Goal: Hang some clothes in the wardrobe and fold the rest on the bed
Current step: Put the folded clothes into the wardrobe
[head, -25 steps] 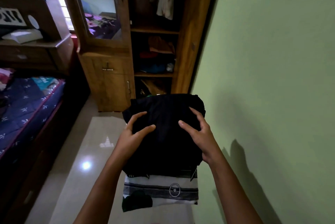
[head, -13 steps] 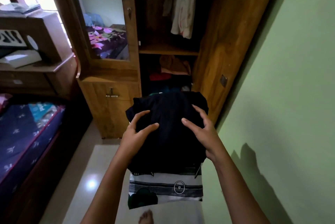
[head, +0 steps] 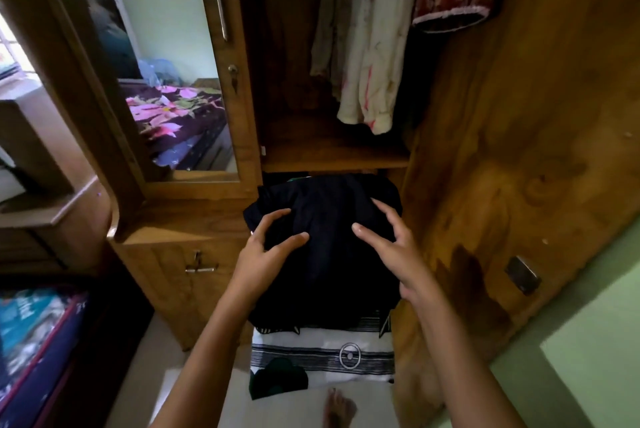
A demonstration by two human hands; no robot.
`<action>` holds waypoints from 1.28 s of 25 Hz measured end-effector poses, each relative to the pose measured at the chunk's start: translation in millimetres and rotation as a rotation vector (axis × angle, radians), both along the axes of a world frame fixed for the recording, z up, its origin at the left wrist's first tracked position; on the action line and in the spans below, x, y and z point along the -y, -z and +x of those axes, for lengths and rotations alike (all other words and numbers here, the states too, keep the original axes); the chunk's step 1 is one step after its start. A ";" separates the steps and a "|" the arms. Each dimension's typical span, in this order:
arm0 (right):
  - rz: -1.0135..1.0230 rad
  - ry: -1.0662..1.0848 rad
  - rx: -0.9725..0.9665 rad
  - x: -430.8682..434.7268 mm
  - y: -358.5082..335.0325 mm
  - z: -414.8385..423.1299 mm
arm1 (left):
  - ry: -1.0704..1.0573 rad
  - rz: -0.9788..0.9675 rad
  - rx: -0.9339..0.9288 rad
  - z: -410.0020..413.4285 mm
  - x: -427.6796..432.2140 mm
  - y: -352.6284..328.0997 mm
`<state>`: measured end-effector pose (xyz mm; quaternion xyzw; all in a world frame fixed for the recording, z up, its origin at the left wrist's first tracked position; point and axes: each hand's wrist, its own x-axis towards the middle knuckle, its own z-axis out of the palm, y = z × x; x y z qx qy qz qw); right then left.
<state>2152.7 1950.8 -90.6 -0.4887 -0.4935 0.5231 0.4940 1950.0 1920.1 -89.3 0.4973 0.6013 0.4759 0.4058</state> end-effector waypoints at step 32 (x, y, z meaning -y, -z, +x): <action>0.064 -0.168 1.070 -404.2 -32.6 -105.4 | -0.082 0.180 -0.666 -32.6 -400.9 -27.5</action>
